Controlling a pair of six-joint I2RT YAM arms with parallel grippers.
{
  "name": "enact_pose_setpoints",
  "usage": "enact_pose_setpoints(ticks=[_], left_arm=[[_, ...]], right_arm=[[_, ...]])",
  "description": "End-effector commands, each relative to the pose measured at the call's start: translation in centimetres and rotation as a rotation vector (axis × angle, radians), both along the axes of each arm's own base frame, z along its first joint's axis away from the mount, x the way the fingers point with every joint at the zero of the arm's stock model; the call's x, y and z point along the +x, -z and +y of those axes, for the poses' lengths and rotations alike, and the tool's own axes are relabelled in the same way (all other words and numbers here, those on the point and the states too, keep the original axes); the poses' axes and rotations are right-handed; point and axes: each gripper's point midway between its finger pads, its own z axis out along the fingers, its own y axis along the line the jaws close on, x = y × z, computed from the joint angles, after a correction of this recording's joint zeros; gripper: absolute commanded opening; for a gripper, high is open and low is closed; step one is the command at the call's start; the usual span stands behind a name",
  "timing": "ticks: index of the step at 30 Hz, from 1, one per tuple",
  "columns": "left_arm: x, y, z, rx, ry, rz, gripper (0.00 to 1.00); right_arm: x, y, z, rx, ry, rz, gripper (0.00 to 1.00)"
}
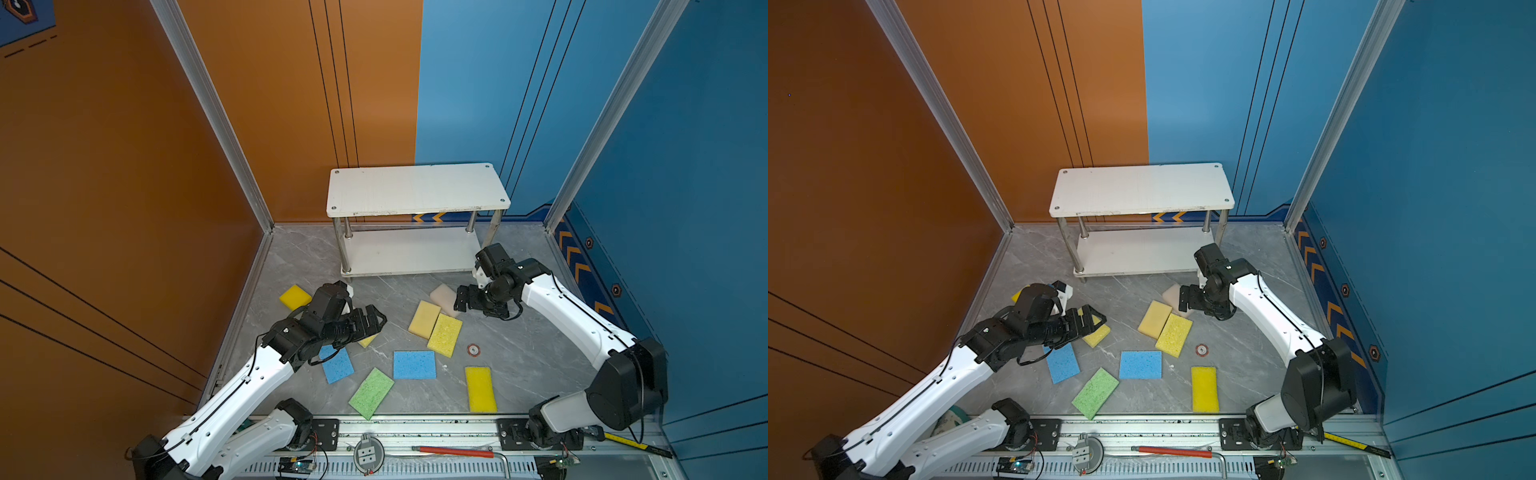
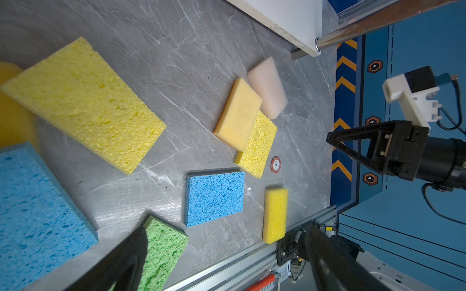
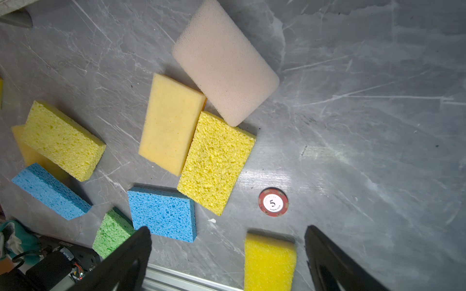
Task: Place and organize the cleaning sponges onto the shelf
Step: 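Raise both arms and move the grippers over the scattered sponges, then lower the right gripper onto the pale pink foam sponge and grasp it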
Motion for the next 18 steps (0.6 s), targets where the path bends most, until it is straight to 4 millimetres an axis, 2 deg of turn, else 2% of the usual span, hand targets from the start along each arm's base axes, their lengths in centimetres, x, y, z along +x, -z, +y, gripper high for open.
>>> enact_pose_setpoints(ticks=[1,7,11,14,18], left_arm=[[0.6,0.6,-0.2,-0.012,-0.021,0.010,0.98],[1.5,1.3,-1.0,-0.020,0.011,0.044,0.98],[1.2,2.3,-1.5,-0.023,0.013,0.084,0.98],[1.0,2.6,-1.4,-0.033,0.006,0.086,0.98],[1.1,2.2,-1.1,-0.054,-0.001,0.082,0.98]], right_arm=[[1.8,0.2,1.2,0.044,-0.018,-0.003,0.93],[2.5,0.8,1.3,0.044,0.011,-0.002,0.91],[3.7,1.4,1.0,0.041,-0.014,0.003,0.91],[4.8,2.0,0.1,0.036,-0.001,0.005,0.90],[6.0,2.6,-0.9,0.051,0.027,-0.003,0.89]])
